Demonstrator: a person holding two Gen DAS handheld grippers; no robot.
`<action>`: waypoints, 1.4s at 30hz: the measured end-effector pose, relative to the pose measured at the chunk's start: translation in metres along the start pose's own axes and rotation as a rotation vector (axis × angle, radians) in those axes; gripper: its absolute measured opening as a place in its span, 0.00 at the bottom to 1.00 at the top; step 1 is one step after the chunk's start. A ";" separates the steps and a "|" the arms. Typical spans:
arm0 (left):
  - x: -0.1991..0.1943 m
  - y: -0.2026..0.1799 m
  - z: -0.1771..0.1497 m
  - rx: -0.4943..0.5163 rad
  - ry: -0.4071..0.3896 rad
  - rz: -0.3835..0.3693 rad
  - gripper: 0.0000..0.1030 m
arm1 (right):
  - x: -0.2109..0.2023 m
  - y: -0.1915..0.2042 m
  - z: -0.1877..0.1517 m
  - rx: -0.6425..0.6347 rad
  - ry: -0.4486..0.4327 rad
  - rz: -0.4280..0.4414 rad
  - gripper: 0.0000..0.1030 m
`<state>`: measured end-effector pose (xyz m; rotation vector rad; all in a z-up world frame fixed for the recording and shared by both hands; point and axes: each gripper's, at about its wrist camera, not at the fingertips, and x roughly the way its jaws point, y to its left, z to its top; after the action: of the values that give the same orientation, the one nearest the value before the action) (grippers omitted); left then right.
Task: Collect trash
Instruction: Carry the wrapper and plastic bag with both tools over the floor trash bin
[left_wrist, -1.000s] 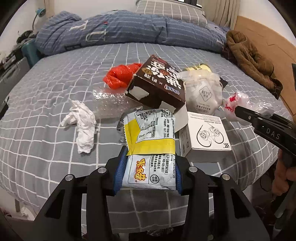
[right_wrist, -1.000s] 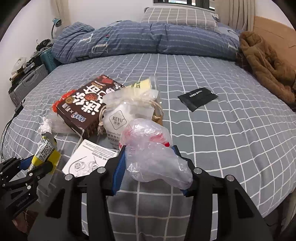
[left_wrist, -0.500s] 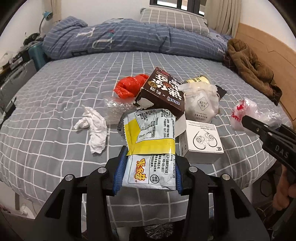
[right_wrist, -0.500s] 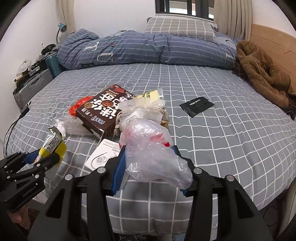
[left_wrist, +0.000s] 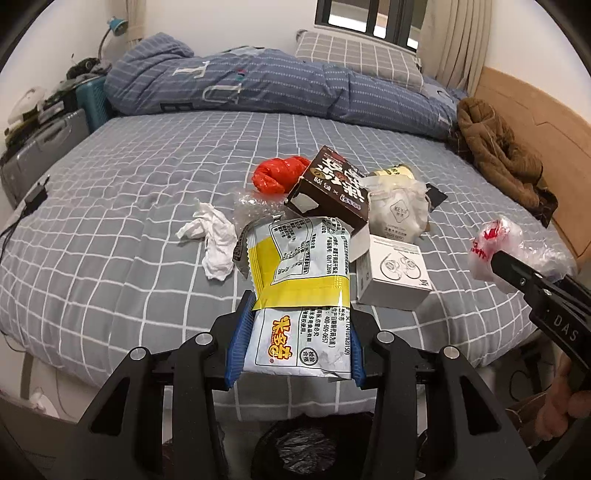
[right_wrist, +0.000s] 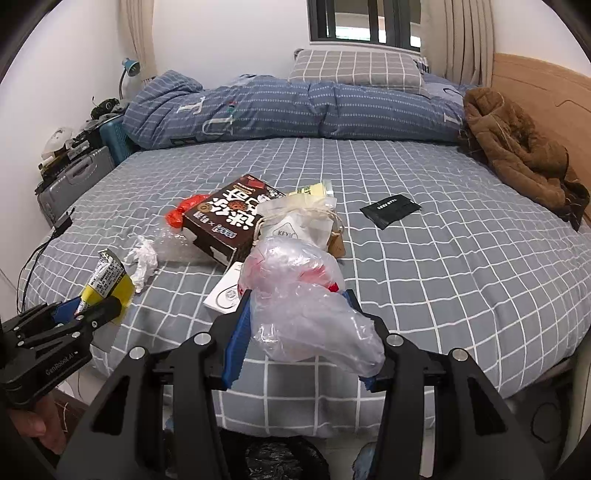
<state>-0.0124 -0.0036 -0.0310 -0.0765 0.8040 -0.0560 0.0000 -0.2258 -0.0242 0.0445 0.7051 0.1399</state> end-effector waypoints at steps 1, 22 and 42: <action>-0.003 -0.001 -0.001 0.000 -0.004 0.002 0.42 | -0.004 0.001 -0.003 0.000 -0.005 0.001 0.44; -0.031 -0.005 -0.060 0.004 0.036 0.005 0.41 | -0.038 0.021 -0.065 -0.026 0.050 0.008 0.44; -0.010 0.015 -0.124 -0.027 0.195 0.027 0.41 | -0.011 0.022 -0.131 -0.007 0.258 -0.002 0.44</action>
<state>-0.1087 0.0061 -0.1112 -0.0870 1.0003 -0.0270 -0.0959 -0.2063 -0.1148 0.0188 0.9620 0.1477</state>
